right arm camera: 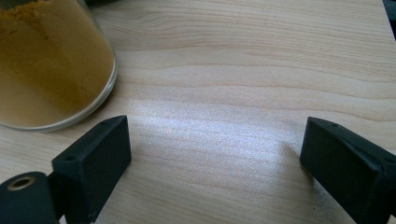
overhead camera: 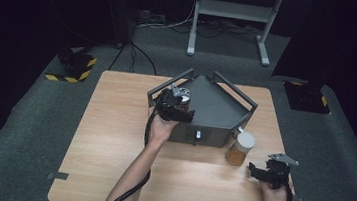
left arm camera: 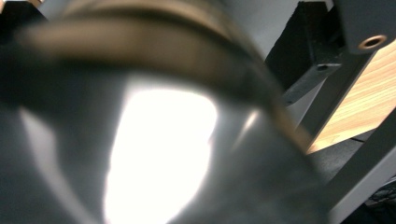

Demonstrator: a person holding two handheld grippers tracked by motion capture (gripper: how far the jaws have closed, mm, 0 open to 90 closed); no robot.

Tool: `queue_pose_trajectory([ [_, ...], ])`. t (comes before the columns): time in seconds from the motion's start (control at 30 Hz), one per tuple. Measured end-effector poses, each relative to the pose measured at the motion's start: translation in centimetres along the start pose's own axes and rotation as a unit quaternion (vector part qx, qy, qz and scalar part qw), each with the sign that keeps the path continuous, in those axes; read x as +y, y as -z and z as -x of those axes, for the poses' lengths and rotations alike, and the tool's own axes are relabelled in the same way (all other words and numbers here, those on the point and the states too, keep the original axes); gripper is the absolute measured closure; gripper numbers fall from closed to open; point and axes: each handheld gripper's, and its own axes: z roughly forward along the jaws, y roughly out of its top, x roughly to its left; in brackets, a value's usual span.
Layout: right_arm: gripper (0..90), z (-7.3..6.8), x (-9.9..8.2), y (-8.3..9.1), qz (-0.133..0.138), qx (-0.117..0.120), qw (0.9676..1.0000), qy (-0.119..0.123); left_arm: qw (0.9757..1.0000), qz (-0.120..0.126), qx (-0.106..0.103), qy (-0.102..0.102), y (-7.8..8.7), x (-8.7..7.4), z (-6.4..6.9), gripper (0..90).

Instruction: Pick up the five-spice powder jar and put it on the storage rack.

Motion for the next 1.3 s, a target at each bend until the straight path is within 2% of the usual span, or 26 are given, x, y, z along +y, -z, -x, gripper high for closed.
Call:
queue_pose_trajectory([
  [0.07,8.9,0.0,0.0,0.0,0.0,0.0,1.0,0.0,0.9998,-0.01,0.0,-0.017,0.7,0.1,-0.5,6.0],
  [0.2,8.9,0.0,0.0,0.0,0.0,0.0,1.0,0.0,0.9998,-0.009,-0.004,-0.02,1.8,-0.3,-1.1,4.5],
  [0.23,8.9,0.0,0.0,0.0,0.0,0.0,1.0,0.0,0.9988,-0.023,-0.005,-0.043,2.3,0.2,-1.5,4.2],
  [0.37,8.9,0.0,0.0,0.0,0.0,0.0,1.0,0.0,0.9988,-0.019,-0.007,-0.044,3.2,-0.3,-1.7,3.4],
  [0.4,8.9,0.0,0.0,0.0,0.0,0.0,1.0,0.0,0.9955,0.067,-0.007,0.067,2.2,-3.0,-0.1,3.3],
  [0.43,8.9,0.0,0.0,0.0,0.0,0.0,1.0,0.0,0.9989,-0.016,-0.012,-0.043,3.8,-0.7,-1.9,3.1],
  [0.47,8.9,0.0,0.0,0.0,0.0,0.0,1.0,0.0,0.9988,-0.013,-0.012,-0.045,4.1,-0.9,-1.9,3.0],
  [0.5,8.9,0.0,0.0,0.0,0.0,0.0,1.0,0.0,0.9953,0.072,-0.01,0.064,2.9,-3.6,-0.2,2.9],
  [0.53,8.9,0.0,0.0,0.0,0.0,0.0,1.0,0.0,0.9987,-0.012,-0.008,-0.05,4.5,-1.3,-1.7,2.8],
  [0.6,8.9,0.0,0.0,0.0,0.0,0.0,1.0,0.0,0.9984,-0.014,-0.005,-0.054,4.9,-1.8,-1.7,2.8],
  [0.63,8.9,0.0,0.0,0.0,0.0,0.0,1.0,0.0,0.996,0.07,-0.005,0.056,3.8,-4.5,-0.1,2.7],
  [0.67,8.9,0.0,0.0,0.0,0.0,0.0,1.0,0.0,0.9961,0.069,-0.004,0.054,4.0,-4.7,-0.1,2.7],
  [0.7,8.9,0.0,0.0,0.0,0.0,-0.001,1.0,0.0,0.9984,-0.016,-0.005,-0.054,5.5,-2.4,-1.8,2.7],
  [1.0,8.9,0.0,0.0,0.0,0.0,-0.001,1.0,0.0,0.9991,-0.01,-0.004,-0.04,7.3,-4.3,-2.2,2.3],
  [1.3,8.9,0.0,0.0,0.0,0.0,-0.001,1.0,-0.001,0.9991,-0.022,0.001,-0.036,7.8,-6.3,-2.2,2.2],
])
